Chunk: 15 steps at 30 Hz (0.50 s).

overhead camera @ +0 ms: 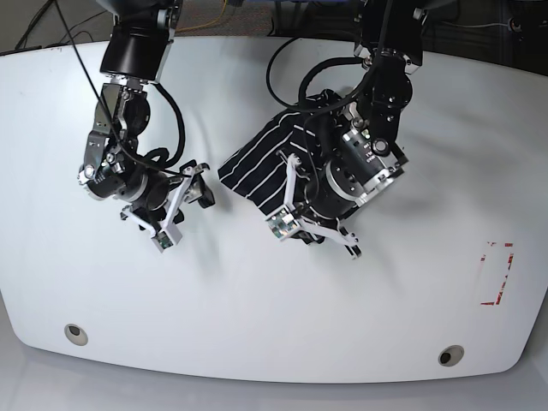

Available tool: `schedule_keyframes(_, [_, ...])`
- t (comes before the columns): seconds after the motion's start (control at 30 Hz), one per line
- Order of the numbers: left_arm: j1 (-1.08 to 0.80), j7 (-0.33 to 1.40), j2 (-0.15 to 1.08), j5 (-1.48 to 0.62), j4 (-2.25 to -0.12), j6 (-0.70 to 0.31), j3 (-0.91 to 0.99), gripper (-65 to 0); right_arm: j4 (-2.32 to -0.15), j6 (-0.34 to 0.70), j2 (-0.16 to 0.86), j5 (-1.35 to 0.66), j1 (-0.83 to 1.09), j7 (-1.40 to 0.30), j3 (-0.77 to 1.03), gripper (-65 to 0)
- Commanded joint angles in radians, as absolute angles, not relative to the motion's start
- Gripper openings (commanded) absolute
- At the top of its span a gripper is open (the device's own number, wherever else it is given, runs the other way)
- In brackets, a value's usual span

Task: Layout the t-shirt on the table in an organized manner, then fold the t-shirt properly
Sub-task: 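Grasp the folded shirt with the left gripper and lift it, then grasp the shirt edge with the right gripper beside the left gripper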

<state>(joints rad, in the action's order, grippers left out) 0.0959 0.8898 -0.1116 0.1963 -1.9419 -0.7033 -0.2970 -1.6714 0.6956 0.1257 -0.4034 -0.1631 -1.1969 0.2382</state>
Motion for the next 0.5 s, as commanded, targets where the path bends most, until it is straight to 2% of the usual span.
schedule_keyframes(0.0, [0.077, 0.868, -0.117, 0.191, -1.959, -0.698, -0.335, -61.9, -1.693, 0.698, 0.143, -0.429, -0.179, -1.175, 0.24, -33.8])
schedule_keyframes(0.17, [0.042, 0.86, -0.113, 0.197, -1.957, -0.698, -0.41, -62.5, -1.689, 0.698, 0.168, -0.429, -0.176, -1.173, 0.274, -55.8])
schedule_keyframes(0.27, [0.005, 0.812, -0.099, 0.226, -1.956, -0.698, -0.447, -62.5, -1.693, 0.698, 0.171, -0.429, -0.16, -1.173, 0.292, -64.9])
schedule_keyframes(0.47, [-0.036, 0.737, -0.091, 0.328, -1.937, -0.698, -0.492, -62.7, -1.693, 0.698, 0.173, -0.429, -0.143, -1.173, 0.297, -63.4])
